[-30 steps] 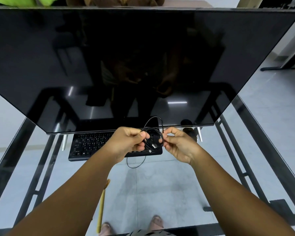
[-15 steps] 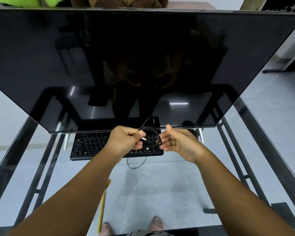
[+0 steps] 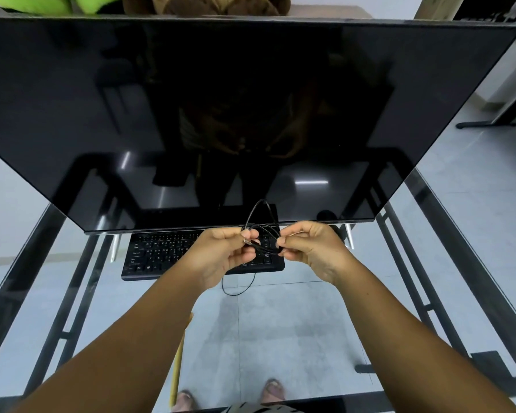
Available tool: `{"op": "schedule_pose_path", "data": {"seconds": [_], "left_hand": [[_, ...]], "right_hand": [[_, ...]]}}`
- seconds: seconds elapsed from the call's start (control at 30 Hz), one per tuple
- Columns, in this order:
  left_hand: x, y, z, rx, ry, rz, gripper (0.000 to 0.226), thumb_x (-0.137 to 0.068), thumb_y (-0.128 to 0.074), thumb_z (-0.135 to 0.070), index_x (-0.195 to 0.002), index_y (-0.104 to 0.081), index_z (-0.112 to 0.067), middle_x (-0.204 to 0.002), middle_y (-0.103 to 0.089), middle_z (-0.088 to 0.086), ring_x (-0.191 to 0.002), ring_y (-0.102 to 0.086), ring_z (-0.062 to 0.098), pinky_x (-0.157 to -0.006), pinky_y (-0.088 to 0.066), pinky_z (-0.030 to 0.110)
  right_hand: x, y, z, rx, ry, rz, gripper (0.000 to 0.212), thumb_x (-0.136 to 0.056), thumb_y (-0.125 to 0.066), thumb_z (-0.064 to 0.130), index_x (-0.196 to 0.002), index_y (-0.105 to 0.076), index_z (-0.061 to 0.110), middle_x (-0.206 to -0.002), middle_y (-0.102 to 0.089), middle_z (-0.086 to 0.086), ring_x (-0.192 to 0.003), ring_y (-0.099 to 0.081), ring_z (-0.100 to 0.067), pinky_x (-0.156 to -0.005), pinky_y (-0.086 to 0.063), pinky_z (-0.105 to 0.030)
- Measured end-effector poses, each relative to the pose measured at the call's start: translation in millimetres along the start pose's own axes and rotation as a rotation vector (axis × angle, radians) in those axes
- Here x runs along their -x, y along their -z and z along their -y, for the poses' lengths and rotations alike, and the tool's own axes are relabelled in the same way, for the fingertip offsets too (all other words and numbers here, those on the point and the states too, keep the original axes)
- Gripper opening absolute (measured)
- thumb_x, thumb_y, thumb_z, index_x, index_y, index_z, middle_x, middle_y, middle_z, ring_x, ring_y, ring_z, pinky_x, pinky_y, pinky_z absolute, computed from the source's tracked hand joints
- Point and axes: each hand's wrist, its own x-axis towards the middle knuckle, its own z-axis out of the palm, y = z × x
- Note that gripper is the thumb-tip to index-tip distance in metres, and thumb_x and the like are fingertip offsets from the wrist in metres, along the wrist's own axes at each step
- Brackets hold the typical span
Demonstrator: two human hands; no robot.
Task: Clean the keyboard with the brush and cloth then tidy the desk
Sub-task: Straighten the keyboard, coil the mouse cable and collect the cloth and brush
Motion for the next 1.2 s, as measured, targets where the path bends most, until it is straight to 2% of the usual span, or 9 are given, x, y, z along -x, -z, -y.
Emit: {"op": "schedule_pose_path", "data": {"seconds": [0.2,0.3,0.4,0.53,0.7,0.87,1.03,1.1,1.2], "left_hand": [[3,1,0,-0.002,0.026,0.012,0.013,-0.093,-0.059,-0.004,-0.095,-0.071,-0.001,-0.082,-0.075,0.009,-0.074,-0.072,0.018,-0.065,-0.058,0.02],[3,0,0,0.031,0.011,-0.002,0.013,-0.092,-0.059,-0.002,-0.094,-0.072,-0.001,-0.086,-0.075,0.009,-0.076,-0.073,0.02,-0.065,-0.058,0.02],[3,-1,-1,0.047,-0.02,-0.014,0.013,-0.091,-0.06,-0.001,-0.094,-0.072,0.001,-0.086,-0.075,0.009,-0.079,-0.074,0.02,-0.066,-0.057,0.02],[5,-3,-2,-0.007,-0.045,-0.002,0.012,-0.09,-0.062,-0.003,-0.093,-0.073,-0.003,-0.083,-0.075,0.01,-0.077,-0.073,0.019,-0.066,-0.057,0.02],[6,-1,-2,-0.112,-0.03,0.031,0.012,-0.09,-0.063,-0.003,-0.087,-0.075,-0.003,-0.092,-0.076,0.003,-0.076,-0.071,0.016,-0.066,-0.055,0.019],[9,2,-2,-0.306,-0.042,-0.004,0.009,-0.086,-0.07,-0.013,-0.088,-0.078,-0.012,-0.092,-0.073,0.008,-0.074,-0.064,0.011,-0.068,-0.048,0.02],[14,-1,-4,-0.396,-0.064,-0.044,0.018,-0.085,-0.072,-0.021,-0.096,-0.077,-0.008,-0.086,-0.072,0.005,-0.071,-0.059,0.01,-0.066,-0.044,0.015],[14,-1,-4,-0.41,-0.066,-0.047,0.018,-0.084,-0.073,-0.023,-0.094,-0.078,-0.009,-0.088,-0.072,0.011,-0.072,-0.057,0.012,-0.072,-0.044,0.02],[12,-1,-1,-0.434,-0.064,-0.093,0.021,-0.083,-0.075,-0.027,-0.09,-0.078,-0.007,-0.086,-0.071,0.013,-0.072,-0.058,0.013,-0.081,-0.045,0.028]], "right_hand": [[-1,2,-4,0.119,0.126,-0.006,0.018,-0.08,-0.073,-0.004,-0.079,-0.06,0.009,-0.091,-0.07,-0.029,-0.075,-0.067,-0.028,-0.068,-0.058,-0.03],[-1,5,-8,0.203,0.22,0.025,0.019,-0.08,-0.072,-0.004,-0.077,-0.067,0.014,-0.087,-0.072,-0.017,-0.081,-0.068,-0.024,-0.084,-0.057,-0.037],[3,4,-7,0.286,0.234,0.087,0.017,-0.078,-0.077,0.007,-0.084,-0.074,0.023,-0.091,-0.075,-0.009,-0.091,-0.071,-0.025,-0.092,-0.054,-0.037],[7,-2,-7,0.34,0.252,0.091,0.028,-0.072,-0.083,0.008,-0.095,-0.075,0.022,-0.097,-0.073,-0.01,-0.094,-0.069,-0.026,-0.089,-0.056,-0.039],[8,-6,-11,0.41,0.343,0.092,0.025,-0.068,-0.087,0.01,-0.089,-0.077,0.02,-0.099,-0.068,-0.008,-0.09,-0.064,-0.033,-0.079,-0.055,-0.028],[9,-3,-15,0.371,0.345,0.102,0.021,-0.067,-0.087,0.008,-0.081,-0.077,0.021,-0.096,-0.067,-0.012,-0.088,-0.065,-0.036,-0.08,-0.059,-0.045],[10,1,-18,0.353,0.325,0.083,0.018,-0.069,-0.085,0.008,-0.082,-0.077,0.016,-0.094,-0.07,-0.011,-0.088,-0.064,-0.039,-0.081,-0.057,-0.049],[11,2,-17,0.37,0.345,0.075,0.017,-0.07,-0.085,0.009,-0.081,-0.077,0.019,-0.099,-0.07,-0.004,-0.092,-0.066,-0.028,-0.084,-0.056,-0.041],[15,3,-15,0.464,0.437,-0.015,0.02,-0.071,-0.085,0.014,-0.08,-0.076,0.03,-0.102,-0.061,0.011,-0.094,-0.06,-0.001,-0.083,-0.045,-0.016]]}}
